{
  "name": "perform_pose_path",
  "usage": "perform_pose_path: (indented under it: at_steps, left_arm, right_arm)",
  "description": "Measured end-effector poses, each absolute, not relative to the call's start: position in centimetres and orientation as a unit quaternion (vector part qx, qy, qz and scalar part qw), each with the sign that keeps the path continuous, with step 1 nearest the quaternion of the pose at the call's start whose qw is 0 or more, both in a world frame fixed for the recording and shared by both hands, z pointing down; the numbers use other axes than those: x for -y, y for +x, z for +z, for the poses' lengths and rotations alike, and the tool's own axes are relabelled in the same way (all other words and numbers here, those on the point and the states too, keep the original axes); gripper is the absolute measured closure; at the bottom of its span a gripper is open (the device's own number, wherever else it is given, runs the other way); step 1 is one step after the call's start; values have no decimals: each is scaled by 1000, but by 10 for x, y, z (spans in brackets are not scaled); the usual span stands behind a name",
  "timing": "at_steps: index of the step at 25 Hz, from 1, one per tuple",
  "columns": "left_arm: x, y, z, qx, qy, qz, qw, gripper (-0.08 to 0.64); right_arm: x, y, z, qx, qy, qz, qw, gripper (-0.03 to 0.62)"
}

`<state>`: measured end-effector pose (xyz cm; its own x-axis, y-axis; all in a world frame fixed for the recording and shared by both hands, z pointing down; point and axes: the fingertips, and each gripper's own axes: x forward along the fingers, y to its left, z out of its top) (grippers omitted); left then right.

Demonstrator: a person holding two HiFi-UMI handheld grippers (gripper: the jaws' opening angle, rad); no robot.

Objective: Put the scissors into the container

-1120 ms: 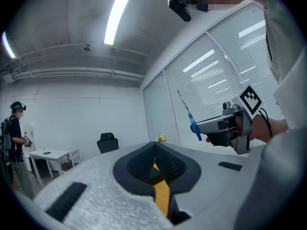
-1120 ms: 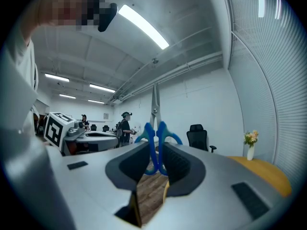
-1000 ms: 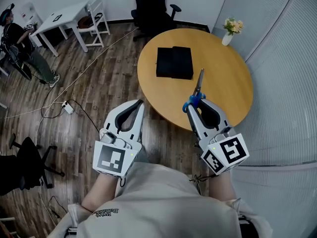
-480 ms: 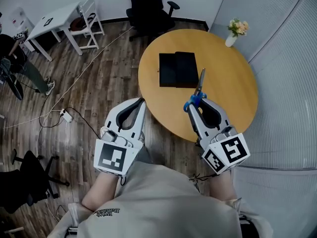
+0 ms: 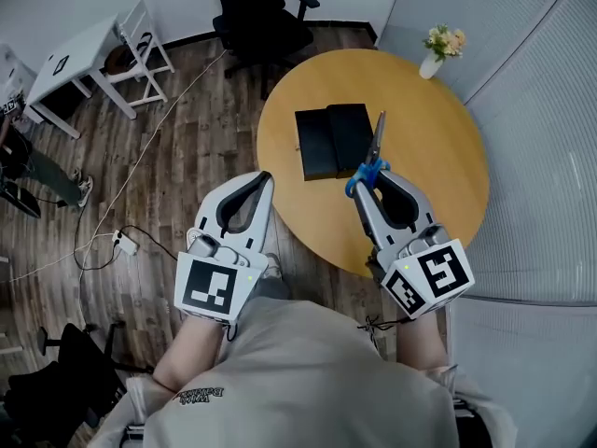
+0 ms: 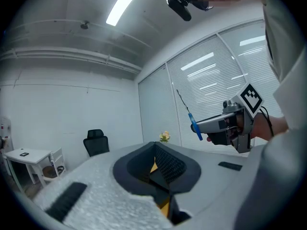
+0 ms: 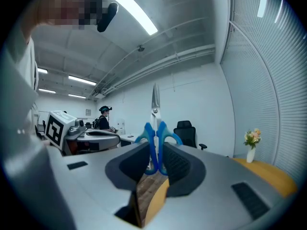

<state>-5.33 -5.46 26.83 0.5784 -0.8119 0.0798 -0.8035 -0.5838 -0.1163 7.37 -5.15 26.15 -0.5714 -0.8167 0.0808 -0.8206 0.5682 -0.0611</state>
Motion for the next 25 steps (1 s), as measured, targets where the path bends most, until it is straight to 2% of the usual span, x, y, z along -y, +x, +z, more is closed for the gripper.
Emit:
perform_pose_path:
  at_steps: [13,25]
  left_arm:
    - [168,-106,273,-413,-908,-63,28,538]
    - [177,-97,284,-408,-911,-58,2,538]
  right_arm:
    - [143,22,263,860,506,56,37,495]
    - [165,35,283,853,514,77,43,495]
